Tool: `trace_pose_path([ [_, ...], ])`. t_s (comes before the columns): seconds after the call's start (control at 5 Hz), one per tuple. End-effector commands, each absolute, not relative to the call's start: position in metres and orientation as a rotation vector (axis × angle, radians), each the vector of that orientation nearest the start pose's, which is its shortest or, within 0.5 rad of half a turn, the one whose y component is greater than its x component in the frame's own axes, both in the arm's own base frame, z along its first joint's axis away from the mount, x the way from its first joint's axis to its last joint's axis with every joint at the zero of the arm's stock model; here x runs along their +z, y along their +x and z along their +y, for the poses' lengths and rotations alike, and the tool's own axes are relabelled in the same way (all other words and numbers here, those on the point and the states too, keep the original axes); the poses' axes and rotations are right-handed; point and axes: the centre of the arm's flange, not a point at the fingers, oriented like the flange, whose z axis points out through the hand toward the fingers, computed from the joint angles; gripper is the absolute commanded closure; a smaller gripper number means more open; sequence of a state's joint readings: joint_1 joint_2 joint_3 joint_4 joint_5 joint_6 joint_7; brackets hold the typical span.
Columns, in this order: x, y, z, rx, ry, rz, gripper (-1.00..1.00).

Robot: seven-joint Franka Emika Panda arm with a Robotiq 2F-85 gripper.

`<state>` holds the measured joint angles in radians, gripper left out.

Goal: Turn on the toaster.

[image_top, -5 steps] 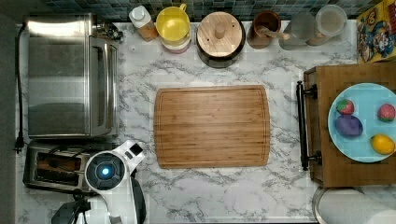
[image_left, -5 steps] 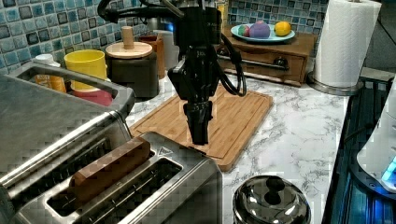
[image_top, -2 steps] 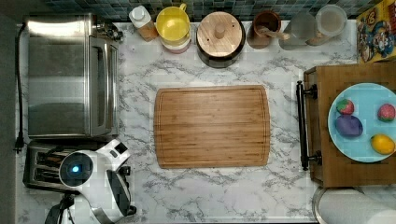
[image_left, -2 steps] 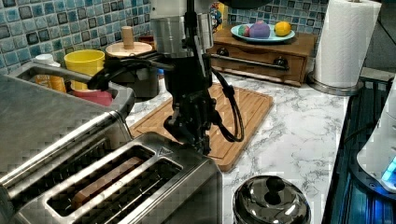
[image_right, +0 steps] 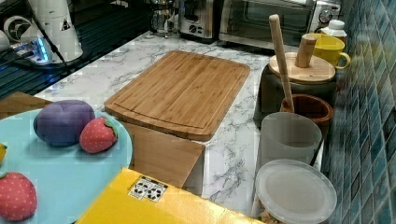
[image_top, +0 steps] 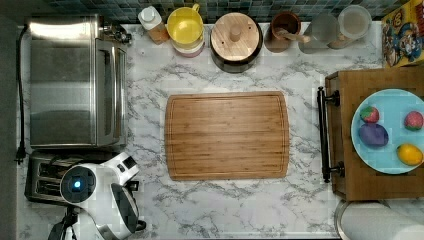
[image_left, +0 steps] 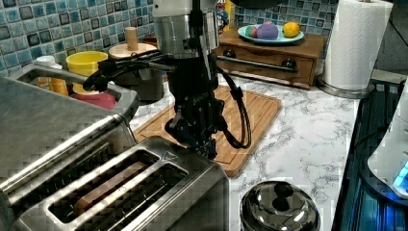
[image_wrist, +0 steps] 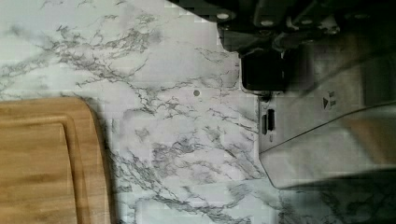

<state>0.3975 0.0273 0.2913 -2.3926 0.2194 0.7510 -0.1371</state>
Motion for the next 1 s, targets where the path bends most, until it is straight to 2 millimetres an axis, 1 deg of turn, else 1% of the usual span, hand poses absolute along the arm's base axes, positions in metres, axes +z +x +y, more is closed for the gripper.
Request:
trace_pose_path([
  [0.2,0.2289,0.3456,0.2965,0.311,-3.111,0.225,1.00],
  [1.0,0.2289,0.3456,0.2965,0.311,-3.111,0.225,1.00],
])
